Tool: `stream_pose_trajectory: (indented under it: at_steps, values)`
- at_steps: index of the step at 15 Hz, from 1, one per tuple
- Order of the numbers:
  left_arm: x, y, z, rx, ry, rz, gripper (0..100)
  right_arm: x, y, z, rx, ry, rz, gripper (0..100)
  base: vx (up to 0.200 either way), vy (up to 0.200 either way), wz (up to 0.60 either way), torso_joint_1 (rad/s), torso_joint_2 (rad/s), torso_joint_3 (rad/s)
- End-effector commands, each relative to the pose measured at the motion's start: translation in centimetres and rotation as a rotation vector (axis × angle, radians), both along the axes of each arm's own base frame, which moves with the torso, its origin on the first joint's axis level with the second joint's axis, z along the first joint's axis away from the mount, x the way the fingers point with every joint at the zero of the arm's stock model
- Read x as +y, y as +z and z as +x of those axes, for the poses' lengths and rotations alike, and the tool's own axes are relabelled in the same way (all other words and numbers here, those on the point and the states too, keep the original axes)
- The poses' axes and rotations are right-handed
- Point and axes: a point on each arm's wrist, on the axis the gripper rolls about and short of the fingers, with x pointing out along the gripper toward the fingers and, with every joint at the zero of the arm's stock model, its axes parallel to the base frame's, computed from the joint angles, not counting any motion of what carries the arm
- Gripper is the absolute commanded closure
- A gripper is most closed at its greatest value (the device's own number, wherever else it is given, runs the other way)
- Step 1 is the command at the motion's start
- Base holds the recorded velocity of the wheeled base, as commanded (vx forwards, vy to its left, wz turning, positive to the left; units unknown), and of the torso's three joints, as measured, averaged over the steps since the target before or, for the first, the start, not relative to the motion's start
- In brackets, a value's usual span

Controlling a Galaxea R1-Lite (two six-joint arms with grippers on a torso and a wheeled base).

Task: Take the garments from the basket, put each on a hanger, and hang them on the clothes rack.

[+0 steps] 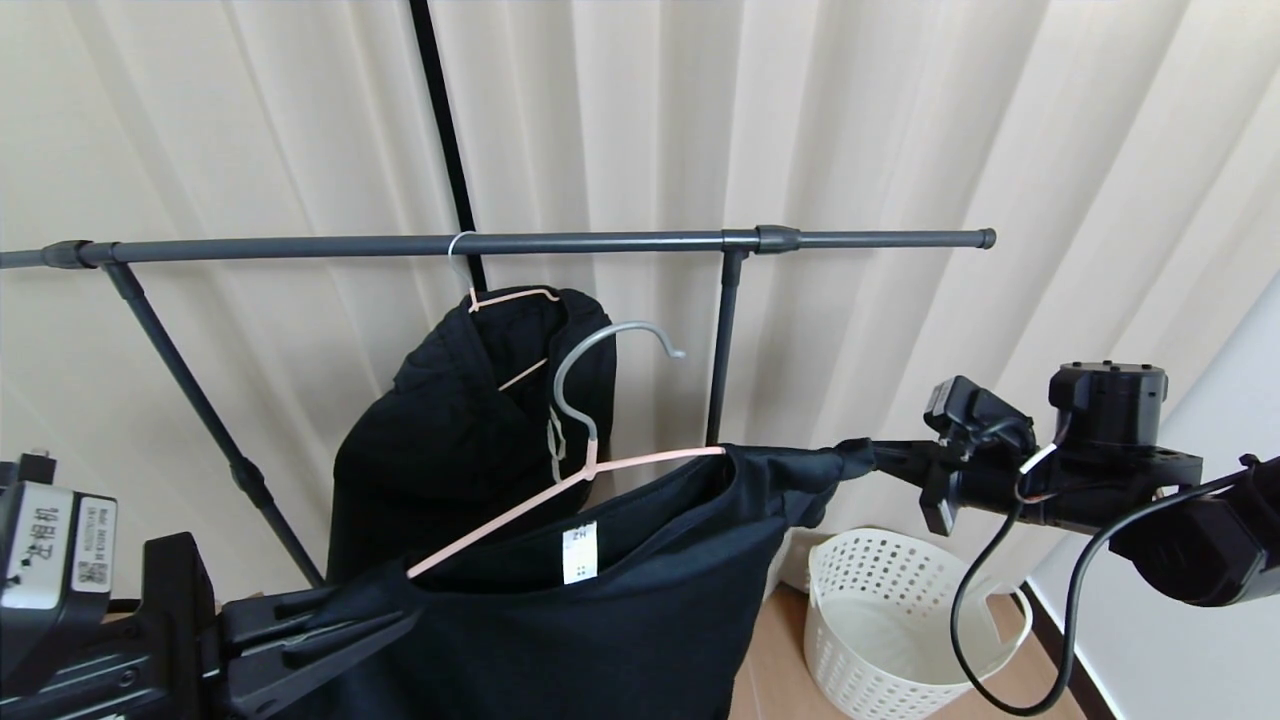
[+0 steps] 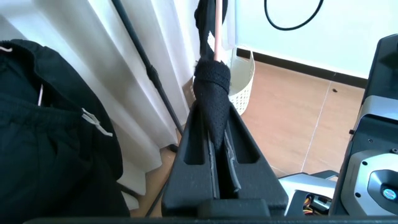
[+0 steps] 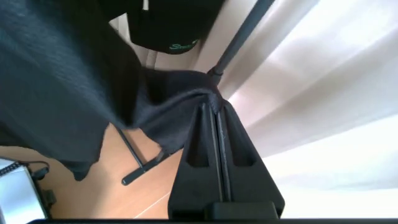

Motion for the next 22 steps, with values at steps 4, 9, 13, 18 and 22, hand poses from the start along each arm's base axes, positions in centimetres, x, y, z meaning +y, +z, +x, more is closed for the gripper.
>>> stream_pose_trajectory:
  at_steps: [4,9,13,18,22]
  values:
    - [0.1,0.0,0.0,-0.002,0.006,-0.001,100,-0.4,-0.6,0.7,0.015,-0.017,-0.001,100,0.0,0.0,0.0,0.0,0.0,0.0]
    - [0.2,0.2,0.1,0.006,0.019,-0.011,100,-0.4,-0.3,0.4,0.008,-0.027,-0.005,100,0.0,0.0,0.0,0.0,0.0,0.0]
    - [0.3,0.2,0.3,0.012,0.037,-0.017,100,-0.3,-0.3,0.3,0.005,-0.027,-0.006,0,0.0,0.0,0.0,0.0,0.0,0.0]
    - [0.7,0.4,0.8,0.017,0.078,-0.022,100,-0.4,0.5,-0.8,-0.017,-0.02,-0.007,0,0.0,0.0,0.0,0.0,0.0,0.0]
    - [0.9,0.6,1.3,0.047,0.117,-0.05,100,0.2,1.7,-2.2,-0.061,0.015,-0.015,0,0.0,0.0,0.0,0.0,0.0,0.0]
